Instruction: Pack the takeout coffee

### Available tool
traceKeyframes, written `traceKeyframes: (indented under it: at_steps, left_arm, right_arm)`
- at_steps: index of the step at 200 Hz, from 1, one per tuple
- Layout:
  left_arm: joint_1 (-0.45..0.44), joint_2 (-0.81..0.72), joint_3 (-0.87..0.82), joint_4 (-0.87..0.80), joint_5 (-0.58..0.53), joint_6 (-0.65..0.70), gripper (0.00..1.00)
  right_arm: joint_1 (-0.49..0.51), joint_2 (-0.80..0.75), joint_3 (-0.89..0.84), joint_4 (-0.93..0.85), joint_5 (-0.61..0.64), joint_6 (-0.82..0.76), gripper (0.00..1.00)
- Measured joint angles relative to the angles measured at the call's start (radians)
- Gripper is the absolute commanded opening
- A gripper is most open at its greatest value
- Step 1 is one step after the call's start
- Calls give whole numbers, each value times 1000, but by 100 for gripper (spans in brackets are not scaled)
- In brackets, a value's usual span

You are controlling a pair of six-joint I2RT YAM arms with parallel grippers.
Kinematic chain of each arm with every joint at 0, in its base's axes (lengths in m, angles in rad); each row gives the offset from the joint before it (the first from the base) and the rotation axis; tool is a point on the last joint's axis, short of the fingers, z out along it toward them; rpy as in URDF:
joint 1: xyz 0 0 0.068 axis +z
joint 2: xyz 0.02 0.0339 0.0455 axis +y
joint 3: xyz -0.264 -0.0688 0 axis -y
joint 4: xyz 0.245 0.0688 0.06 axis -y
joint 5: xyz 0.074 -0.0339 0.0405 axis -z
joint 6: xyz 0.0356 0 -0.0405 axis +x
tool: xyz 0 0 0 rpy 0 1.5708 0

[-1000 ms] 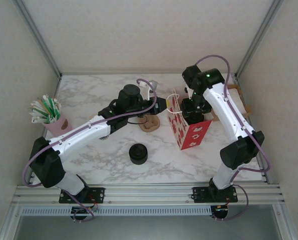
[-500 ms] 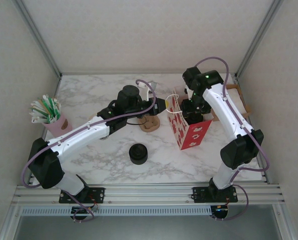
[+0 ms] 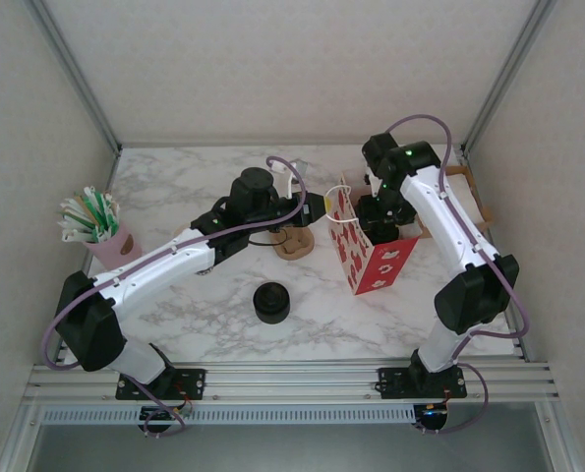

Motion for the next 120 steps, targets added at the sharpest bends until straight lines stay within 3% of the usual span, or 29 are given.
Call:
traceKeyframes:
  at_steps: [120]
  left_arm:
    - [0,-2,0,0,0,0,2]
  right_arm:
    - [-2,-7,-5,11,-20,-8,67]
